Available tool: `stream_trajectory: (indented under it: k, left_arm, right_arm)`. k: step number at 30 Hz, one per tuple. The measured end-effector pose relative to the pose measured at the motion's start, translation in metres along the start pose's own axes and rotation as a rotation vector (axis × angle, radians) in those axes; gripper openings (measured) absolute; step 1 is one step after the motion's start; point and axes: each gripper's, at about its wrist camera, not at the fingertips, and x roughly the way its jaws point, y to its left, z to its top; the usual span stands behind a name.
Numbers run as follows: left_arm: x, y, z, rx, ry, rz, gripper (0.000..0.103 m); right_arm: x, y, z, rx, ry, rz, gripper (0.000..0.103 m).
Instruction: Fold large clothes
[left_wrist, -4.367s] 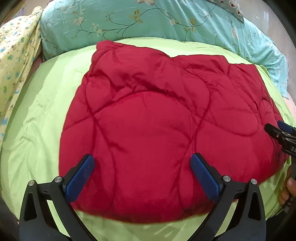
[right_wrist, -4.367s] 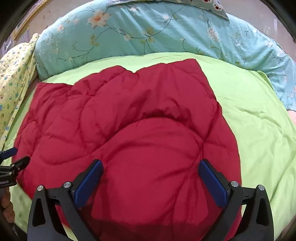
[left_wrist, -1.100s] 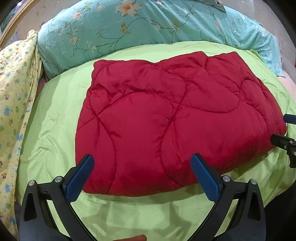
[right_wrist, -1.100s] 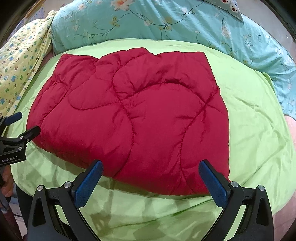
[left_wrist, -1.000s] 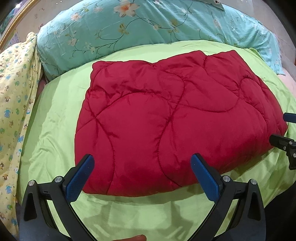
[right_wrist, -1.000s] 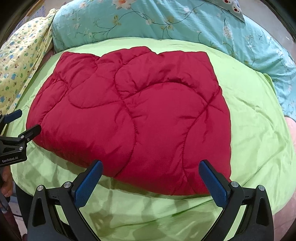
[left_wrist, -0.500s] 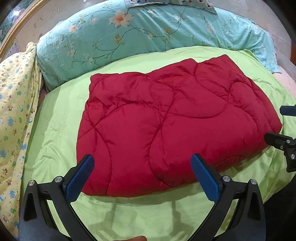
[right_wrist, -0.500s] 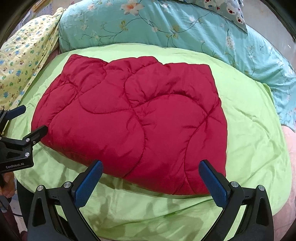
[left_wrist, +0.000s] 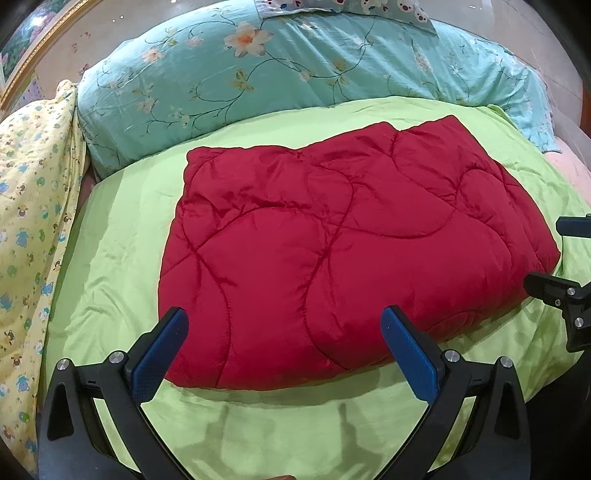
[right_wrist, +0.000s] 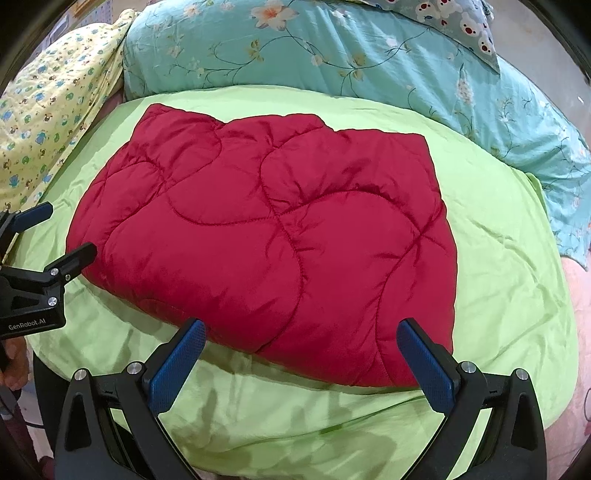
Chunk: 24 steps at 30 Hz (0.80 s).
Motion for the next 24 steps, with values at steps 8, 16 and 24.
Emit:
stream_trajectory:
  k: [8,16,24]
  left_arm:
    - [-0.0014,-0.0001,-0.0016,-0.005,0.001,0.005,0.103]
    - [-0.0031,0.0006,-0.0017,-0.003,0.001,0.014,0.103]
    - [-0.0015,0.0013,0.001,-0.002,0.006,0.019,0.103]
  right_arm:
    - [-0.0015,0.0003,-0.0014,0.006,-0.002,0.0,0.103]
    - [-0.0038,0.0024,-0.0008,-0.002,-0.007,0.002,0.103]
    - [-0.0078,0.0009,0.0027,-0.004,-0.016,0.003,0.103]
